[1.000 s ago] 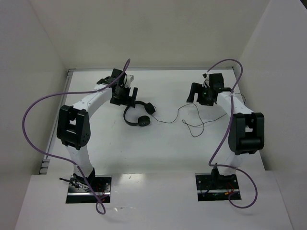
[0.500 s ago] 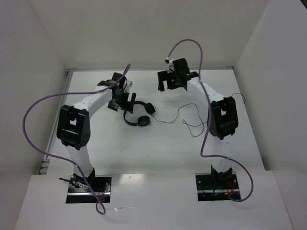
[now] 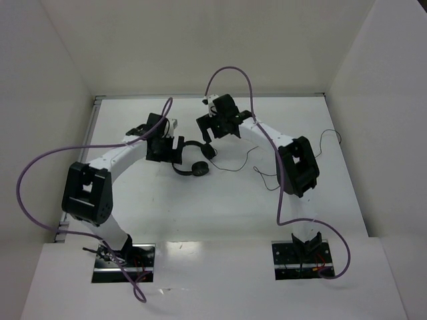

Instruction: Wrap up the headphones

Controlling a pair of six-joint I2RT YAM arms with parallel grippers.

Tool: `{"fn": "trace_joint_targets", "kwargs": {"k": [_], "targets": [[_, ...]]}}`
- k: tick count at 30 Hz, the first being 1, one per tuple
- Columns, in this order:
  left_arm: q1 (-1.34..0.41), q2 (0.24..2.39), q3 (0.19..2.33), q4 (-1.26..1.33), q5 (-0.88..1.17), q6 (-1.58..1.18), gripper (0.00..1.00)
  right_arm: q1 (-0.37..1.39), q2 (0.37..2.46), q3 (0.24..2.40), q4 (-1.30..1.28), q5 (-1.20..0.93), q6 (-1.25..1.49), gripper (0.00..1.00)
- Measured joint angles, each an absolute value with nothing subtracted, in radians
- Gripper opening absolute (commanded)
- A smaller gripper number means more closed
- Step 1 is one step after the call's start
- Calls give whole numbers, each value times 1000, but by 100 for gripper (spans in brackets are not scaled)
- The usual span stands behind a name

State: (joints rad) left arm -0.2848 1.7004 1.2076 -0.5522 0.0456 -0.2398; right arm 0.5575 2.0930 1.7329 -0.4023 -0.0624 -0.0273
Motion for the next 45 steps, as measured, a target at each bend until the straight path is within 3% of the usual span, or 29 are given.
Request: {"fn": "trace_joint_targets", "kwargs": {"k": [6,17,22,26,30,45], "targets": [[-284,1611,1167,-479,64,-268,100,567,2103,1679,-403,-64,-27,100],[-284,1687,1223,-477,68,-268,100,595,2134,1677,-350,-145,-28,100],[-284,1693,1235,-479,76,-266,100,595,2160,1677,-343,-145,-28,86],[-284,1704,1255,-480,76,-265,100,595,2169,1637,-321,-130,-31,63],[-284,1720,1280,-482,76,-264,100,595,2167,1545,-253,-135,-29,53],[-284,1907,1518,-539,23,-206,100,596,1991,1164,126,-138,76,50]]}}
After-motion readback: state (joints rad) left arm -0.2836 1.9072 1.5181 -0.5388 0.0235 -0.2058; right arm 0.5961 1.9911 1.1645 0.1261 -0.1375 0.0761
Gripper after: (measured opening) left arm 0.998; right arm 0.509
